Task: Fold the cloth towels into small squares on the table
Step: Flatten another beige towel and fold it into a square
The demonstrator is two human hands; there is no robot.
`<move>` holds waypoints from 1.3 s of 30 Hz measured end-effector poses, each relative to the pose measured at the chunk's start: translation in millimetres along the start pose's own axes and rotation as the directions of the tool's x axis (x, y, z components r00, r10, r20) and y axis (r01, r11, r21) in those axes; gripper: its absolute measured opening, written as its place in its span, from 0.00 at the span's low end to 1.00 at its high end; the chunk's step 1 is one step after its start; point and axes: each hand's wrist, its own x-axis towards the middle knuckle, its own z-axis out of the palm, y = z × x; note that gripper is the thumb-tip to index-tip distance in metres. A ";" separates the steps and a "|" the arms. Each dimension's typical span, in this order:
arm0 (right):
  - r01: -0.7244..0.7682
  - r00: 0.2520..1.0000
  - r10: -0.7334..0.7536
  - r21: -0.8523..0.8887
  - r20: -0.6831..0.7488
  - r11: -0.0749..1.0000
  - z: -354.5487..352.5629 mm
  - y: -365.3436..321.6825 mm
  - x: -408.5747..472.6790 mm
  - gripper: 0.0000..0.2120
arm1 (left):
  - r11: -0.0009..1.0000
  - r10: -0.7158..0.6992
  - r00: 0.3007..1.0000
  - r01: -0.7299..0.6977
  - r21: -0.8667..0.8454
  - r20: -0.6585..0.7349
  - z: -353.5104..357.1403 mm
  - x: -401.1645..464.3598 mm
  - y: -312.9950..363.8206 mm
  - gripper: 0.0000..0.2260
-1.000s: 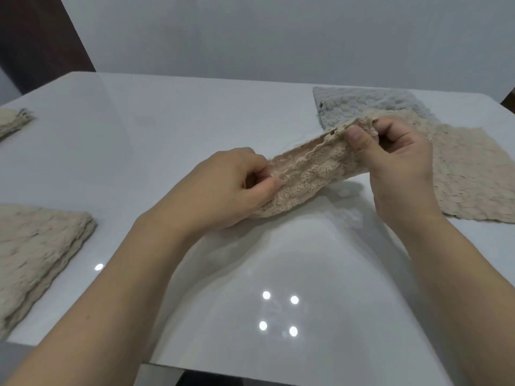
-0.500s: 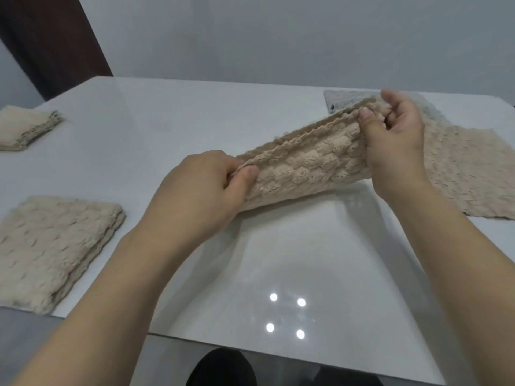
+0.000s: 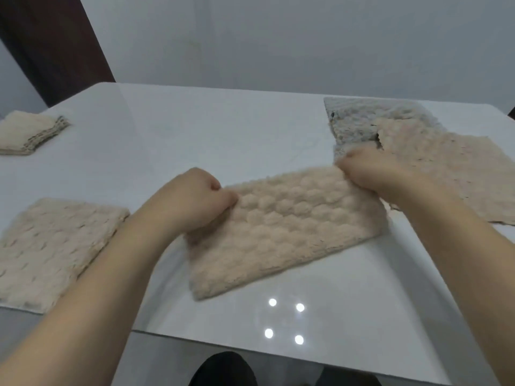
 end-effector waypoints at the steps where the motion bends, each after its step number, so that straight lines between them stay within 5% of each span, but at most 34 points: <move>1: 0.037 0.999 -0.035 -0.073 0.027 0.997 6.3 4.7 -1.1 0.10 | 0.998 0.006 1.000 -0.005 0.067 -0.018 8.2 4.8 -6.5 0.18; 6: 0.101 0.994 -0.102 0.046 0.039 0.994 9.6 21.7 0.0 0.07 | 0.994 0.099 0.978 -0.090 0.059 -0.182 29.2 11.2 -24.6 0.14; 11: -0.070 0.985 0.037 0.196 0.168 0.978 -2.1 19.3 0.8 0.05 | 0.991 0.090 0.960 -0.113 -0.074 -0.265 36.0 15.2 -28.0 0.12; 15: -0.022 0.978 -0.018 0.184 0.208 0.983 -2.8 27.8 8.2 0.05 | 0.982 0.060 0.932 -0.118 -0.145 -0.356 42.8 13.8 -31.5 0.06; 24: -0.060 0.958 -0.051 0.371 0.282 0.927 -5.4 36.7 17.2 0.02 | 0.946 0.006 0.913 -0.138 -0.294 -0.408 44.1 17.2 -39.6 0.03; 30: -0.034 0.950 -0.060 0.291 0.307 0.956 -8.6 27.3 19.9 0.06 | 0.949 0.008 0.911 -0.137 -0.283 -0.413 42.3 22.4 -43.2 0.03; 39: -0.010 0.994 -0.010 0.186 0.106 0.983 2.1 28.3 31.0 0.11 | 0.964 0.014 0.900 -0.128 -0.233 -0.436 41.7 23.8 -44.6 0.03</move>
